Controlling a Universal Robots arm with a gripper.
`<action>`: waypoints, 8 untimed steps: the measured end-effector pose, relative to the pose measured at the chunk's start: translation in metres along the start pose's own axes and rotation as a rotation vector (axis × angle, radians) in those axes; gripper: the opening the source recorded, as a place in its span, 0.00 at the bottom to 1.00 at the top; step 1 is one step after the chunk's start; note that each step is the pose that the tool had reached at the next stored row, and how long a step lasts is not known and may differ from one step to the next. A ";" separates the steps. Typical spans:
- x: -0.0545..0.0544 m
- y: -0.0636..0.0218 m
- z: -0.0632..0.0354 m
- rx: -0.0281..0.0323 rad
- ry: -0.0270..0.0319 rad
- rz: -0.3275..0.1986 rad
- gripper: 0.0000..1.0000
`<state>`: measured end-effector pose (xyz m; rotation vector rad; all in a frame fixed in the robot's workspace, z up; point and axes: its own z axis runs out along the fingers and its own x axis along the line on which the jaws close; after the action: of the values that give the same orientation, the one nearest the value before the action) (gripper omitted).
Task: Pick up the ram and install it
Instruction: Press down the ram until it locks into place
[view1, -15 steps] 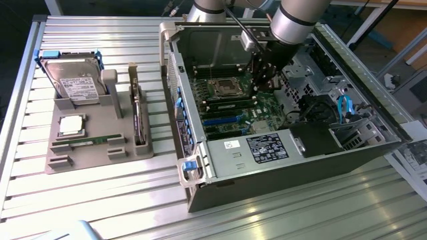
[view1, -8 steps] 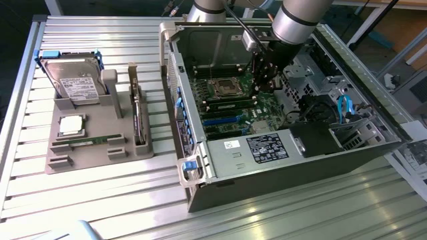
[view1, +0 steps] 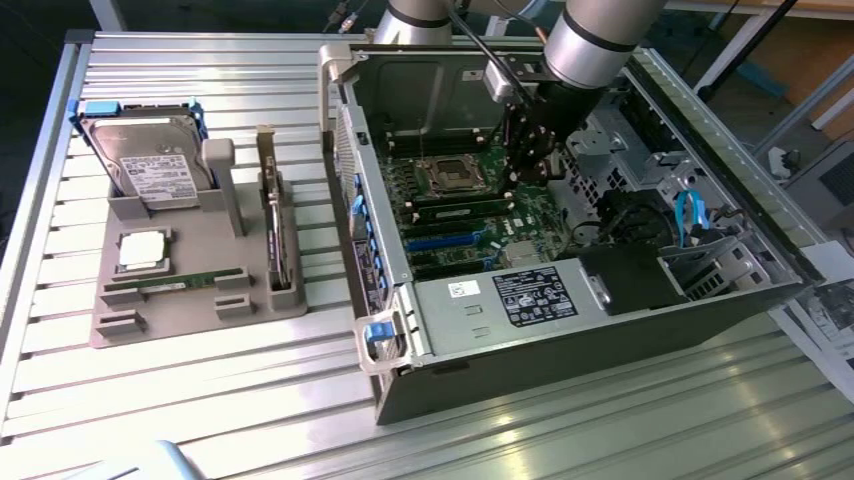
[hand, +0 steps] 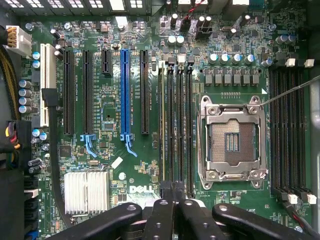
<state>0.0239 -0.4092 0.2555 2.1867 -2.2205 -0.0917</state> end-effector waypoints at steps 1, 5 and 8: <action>0.000 0.0000 0.0000 0.0000 -0.0001 0.000 0.10; 0.000 -0.0001 0.0007 0.0013 -0.0033 0.055 0.10; 0.000 -0.0001 0.0015 0.0027 -0.0066 0.112 0.10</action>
<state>0.0239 -0.4092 0.2540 2.0607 -2.3424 -0.0938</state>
